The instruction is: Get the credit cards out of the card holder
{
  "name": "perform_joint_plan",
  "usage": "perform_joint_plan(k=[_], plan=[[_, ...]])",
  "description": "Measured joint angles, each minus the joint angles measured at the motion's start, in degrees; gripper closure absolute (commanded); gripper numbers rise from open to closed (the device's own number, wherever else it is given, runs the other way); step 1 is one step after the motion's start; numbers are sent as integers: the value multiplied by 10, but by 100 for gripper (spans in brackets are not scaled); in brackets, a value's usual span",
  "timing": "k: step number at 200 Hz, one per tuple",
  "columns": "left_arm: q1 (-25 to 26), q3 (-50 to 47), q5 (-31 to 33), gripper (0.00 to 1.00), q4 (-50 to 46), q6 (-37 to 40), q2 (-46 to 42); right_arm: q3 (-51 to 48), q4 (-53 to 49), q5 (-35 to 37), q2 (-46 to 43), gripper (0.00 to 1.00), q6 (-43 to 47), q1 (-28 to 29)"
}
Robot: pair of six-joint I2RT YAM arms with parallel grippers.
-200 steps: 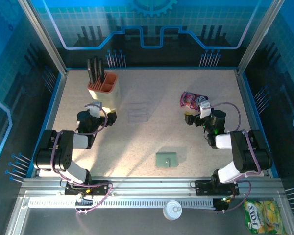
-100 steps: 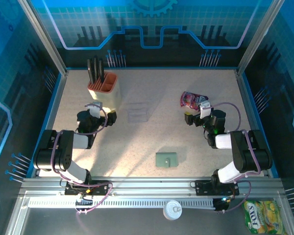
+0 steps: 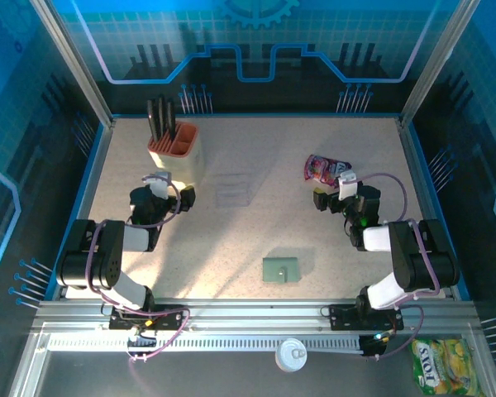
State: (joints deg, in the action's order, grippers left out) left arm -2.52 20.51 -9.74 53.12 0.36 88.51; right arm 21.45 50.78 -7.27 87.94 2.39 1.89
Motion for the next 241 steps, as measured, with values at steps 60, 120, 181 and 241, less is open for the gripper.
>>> perform_joint_plan(k=[60, 120, 181, 241], plan=[[0, 40, 61, 1, -129, -18, -100, 34, -90, 39, -61, 0, 7, 16], [1, 89, 85, 1, -266, -63, -183, 96, -215, 93, -108, 0, 26, 85], [3, 212, 87, 1, -489, -156, -217, 215, -349, 131, -89, 4, -43, 178], [4, 285, 101, 1, -673, -221, -263, 376, -501, 167, -3, 11, -144, 285]])
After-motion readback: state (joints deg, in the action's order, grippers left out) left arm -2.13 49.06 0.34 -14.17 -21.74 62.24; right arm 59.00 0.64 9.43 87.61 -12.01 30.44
